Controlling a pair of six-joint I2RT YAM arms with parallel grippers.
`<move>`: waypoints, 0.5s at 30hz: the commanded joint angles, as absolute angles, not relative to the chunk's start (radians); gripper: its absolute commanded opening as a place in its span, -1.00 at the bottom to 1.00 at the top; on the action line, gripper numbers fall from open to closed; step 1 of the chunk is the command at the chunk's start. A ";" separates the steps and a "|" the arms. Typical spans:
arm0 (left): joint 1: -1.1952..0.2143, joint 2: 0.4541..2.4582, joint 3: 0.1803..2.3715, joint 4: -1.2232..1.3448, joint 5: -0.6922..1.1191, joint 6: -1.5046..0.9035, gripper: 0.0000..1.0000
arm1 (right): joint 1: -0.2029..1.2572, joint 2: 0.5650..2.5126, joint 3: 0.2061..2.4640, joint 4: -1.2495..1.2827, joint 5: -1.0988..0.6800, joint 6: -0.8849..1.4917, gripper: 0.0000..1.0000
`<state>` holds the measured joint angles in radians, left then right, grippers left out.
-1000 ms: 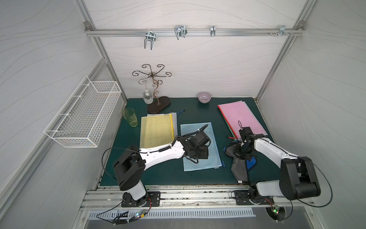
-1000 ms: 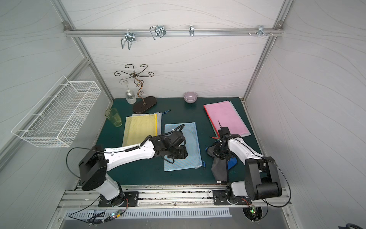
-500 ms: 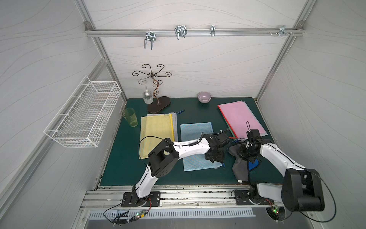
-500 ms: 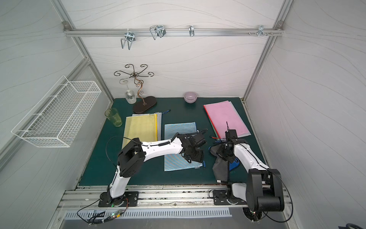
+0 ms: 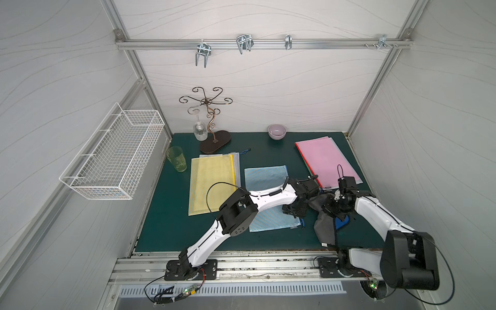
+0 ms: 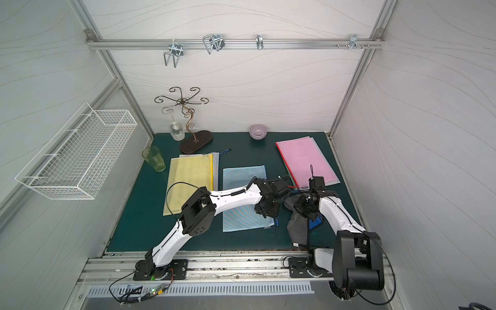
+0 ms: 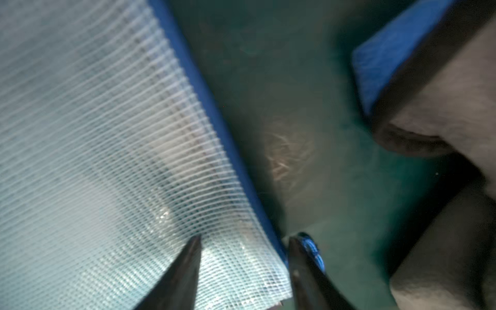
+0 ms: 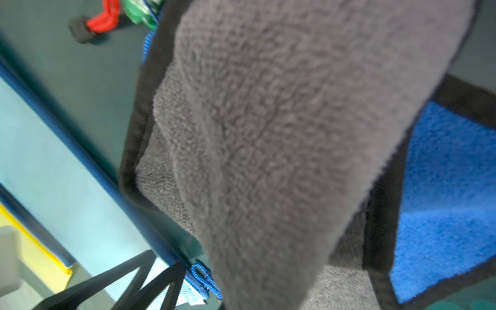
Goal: Wipe the document bag
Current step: Adjust the document bag at the center of the board.
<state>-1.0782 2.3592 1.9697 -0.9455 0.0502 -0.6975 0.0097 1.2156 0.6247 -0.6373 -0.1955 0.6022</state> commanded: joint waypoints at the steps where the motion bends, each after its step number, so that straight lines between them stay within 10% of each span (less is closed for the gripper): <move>1: -1.083 2.437 1.965 -1.056 0.040 -0.692 -0.21 | -0.001 1.191 0.623 -0.622 -0.226 0.595 -1.00; 15: -1.078 2.453 1.947 -1.046 0.063 -0.674 -0.93 | -0.010 1.166 0.603 -0.606 -0.246 0.589 -1.00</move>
